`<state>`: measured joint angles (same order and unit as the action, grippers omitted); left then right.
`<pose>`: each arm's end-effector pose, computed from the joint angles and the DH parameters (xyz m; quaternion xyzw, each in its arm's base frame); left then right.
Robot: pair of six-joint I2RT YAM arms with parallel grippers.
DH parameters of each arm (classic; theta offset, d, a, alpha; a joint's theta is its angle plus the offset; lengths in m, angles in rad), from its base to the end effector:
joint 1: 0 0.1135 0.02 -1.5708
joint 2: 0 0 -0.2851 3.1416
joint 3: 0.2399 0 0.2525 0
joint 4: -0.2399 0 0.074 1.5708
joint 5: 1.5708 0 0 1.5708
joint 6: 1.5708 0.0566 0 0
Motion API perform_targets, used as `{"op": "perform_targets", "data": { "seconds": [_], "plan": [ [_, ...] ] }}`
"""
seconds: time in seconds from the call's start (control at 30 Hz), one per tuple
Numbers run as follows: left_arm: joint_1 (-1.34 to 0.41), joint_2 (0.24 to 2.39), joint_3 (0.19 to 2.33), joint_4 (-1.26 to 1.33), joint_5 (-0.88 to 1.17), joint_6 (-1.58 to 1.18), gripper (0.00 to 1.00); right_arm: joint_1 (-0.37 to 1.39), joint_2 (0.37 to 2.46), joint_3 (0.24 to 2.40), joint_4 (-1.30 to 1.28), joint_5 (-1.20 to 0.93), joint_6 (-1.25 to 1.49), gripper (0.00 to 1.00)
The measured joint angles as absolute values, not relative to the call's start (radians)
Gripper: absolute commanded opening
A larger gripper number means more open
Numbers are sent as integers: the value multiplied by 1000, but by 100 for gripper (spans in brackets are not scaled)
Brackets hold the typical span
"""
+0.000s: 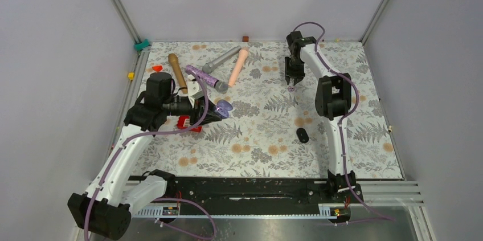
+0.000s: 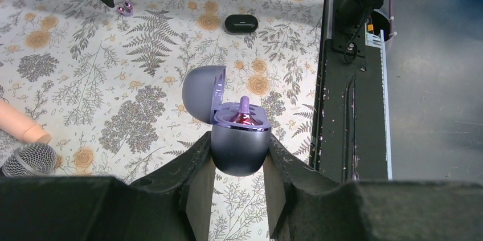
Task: Insert the wireless bluetooth earbuds into the charging case
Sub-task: Adjust the earbud at the center of the board.
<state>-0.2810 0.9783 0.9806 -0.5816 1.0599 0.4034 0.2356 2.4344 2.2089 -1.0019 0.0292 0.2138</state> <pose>0.1698 -0.1004 0.3549 0.4812 0.6343 -0.4187 0.4369 0.5188 0.1228 0.1794 -0.0082 0.9852 0.0240 0.1698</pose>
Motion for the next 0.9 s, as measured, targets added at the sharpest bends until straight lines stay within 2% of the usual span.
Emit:
{"op": "perform_targets", "data": {
  "seconds": [0.03, 0.1, 0.17, 0.63, 0.9],
  "plan": [
    [-281, 974, 979, -580, 1062, 404, 16, 233, 2442, 2215, -1011, 34, 214, 39],
    [-281, 967, 977, -578, 1066, 403, 16, 227, 2453, 2225, -1024, 38, 214, 30],
    [-281, 960, 972, -576, 1069, 403, 16, 225, 2468, 2239, -1033, 43, 211, 28],
    [-280, 955, 970, -575, 1077, 404, 16, 221, 2498, 2254, -1070, 10, 213, 28],
    [-280, 955, 970, -575, 1077, 404, 16, 222, 2439, 2121, -1069, -91, 233, 21]
  ]
}}
